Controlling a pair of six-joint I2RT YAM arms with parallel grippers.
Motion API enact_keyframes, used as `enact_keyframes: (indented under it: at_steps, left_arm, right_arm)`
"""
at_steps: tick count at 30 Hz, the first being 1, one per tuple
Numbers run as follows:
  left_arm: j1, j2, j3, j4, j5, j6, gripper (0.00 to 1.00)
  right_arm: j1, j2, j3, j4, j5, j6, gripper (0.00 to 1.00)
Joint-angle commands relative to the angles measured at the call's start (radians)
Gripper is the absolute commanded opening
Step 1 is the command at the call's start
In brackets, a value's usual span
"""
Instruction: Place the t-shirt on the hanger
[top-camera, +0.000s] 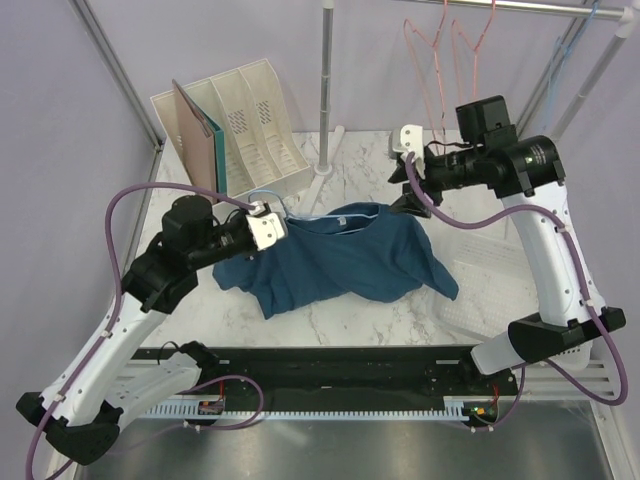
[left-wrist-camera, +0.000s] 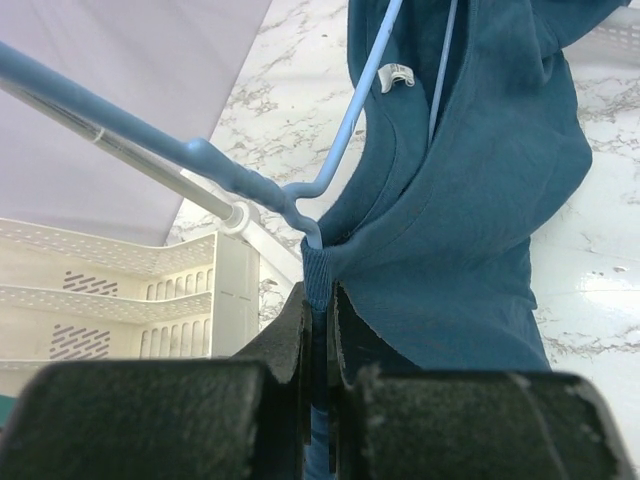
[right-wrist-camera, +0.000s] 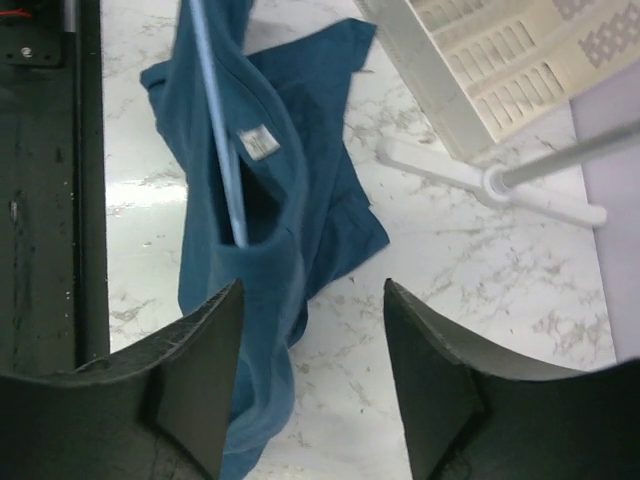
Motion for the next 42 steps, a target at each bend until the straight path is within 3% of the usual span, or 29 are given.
enact_keyframes:
  at_steps: [1, 12, 19, 33, 36, 37, 40, 41, 42]
  left_arm:
    - [0.003, 0.004, 0.036, 0.047, 0.039, 0.043, 0.02]
    - [0.001, 0.004, 0.037, 0.043, 0.057, 0.07, 0.02]
    - [-0.003, 0.046, 0.074, 0.042, 0.082, 0.032, 0.02]
    - [-0.095, 0.119, 0.109, 0.056, 0.033, 0.023, 0.02]
    - [-0.1, 0.113, 0.102, 0.05, 0.01, 0.005, 0.02]
    - [-0.1, 0.108, 0.105, 0.037, -0.003, -0.015, 0.03]
    - [-0.063, 0.076, 0.1, -0.041, -0.037, -0.058, 0.23]
    - [-0.043, 0.067, 0.103, -0.074, -0.009, -0.069, 0.36]
    - [0.013, 0.053, 0.106, -0.134, 0.026, -0.078, 0.42]
  right_arm:
    - [0.115, -0.016, -0.054, -0.141, 0.015, -0.111, 0.61]
    - [0.165, 0.035, -0.092, -0.135, 0.046, -0.102, 0.55]
    - [0.238, 0.046, -0.104, -0.066, 0.043, -0.032, 0.29]
    - [0.357, 0.09, -0.076, 0.135, 0.069, 0.149, 0.24]
    - [0.36, 0.093, -0.072, 0.155, 0.095, 0.16, 0.08]
    - [0.36, 0.086, -0.073, 0.157, 0.109, 0.16, 0.0]
    - [0.355, 0.058, -0.092, 0.157, 0.144, 0.14, 0.0]
    - [0.352, 0.052, -0.098, 0.158, 0.146, 0.138, 0.0]
    - [0.347, 0.047, -0.104, 0.158, 0.147, 0.14, 0.0]
